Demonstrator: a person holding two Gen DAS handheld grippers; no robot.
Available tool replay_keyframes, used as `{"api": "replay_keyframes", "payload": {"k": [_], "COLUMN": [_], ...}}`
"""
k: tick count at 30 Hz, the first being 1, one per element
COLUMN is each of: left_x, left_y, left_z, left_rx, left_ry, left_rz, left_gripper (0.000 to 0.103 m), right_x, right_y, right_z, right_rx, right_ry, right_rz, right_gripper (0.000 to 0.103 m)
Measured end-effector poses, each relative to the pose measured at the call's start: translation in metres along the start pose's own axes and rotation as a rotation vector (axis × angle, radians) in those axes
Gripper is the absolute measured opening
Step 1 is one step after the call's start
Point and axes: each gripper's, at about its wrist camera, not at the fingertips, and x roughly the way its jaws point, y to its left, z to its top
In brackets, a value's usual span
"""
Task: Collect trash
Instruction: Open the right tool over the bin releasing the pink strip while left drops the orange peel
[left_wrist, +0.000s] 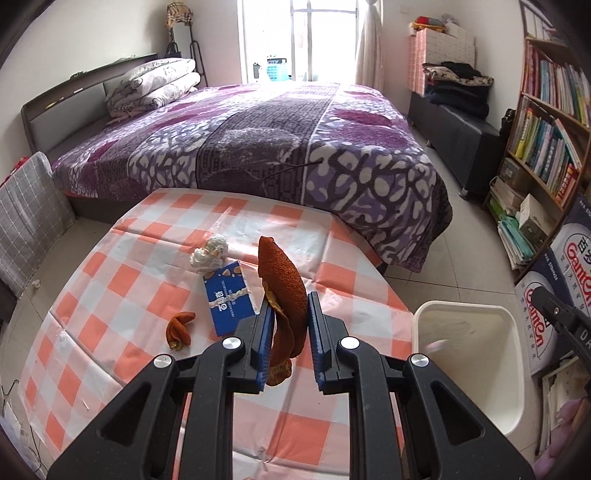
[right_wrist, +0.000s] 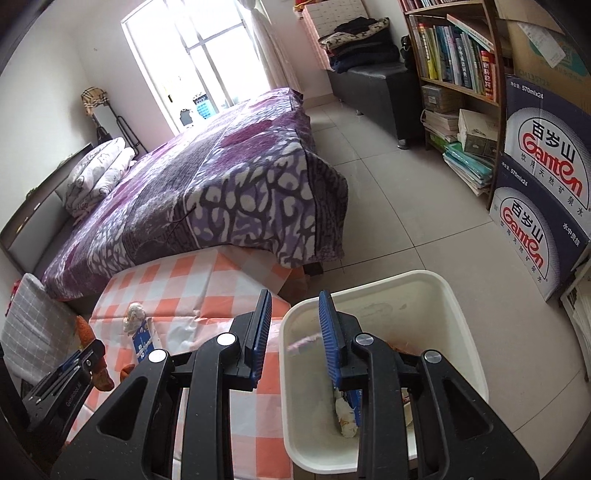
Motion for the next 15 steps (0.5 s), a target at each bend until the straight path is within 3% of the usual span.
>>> {"api": "replay_keyframes", "payload": {"k": [5,15], "left_x": [0.0,0.002], "left_y": [-0.024,-0.071], "left_z": [-0.006,-0.023], "left_rx": [0.047,0.138], "left_ry": [0.007,0.062], "left_rz": [-0.03,-0.168], "left_gripper": [0.018,0.018], "right_x": [-0.008,-0.017], "right_y": [-0.02,-0.056], "right_z": [0.005,0.012], "right_rx": [0.049,0.154], "right_ry": [-0.015,-0.036], "right_rz": [-0.012,-0.057], "right_gripper": [0.028,0.052]}}
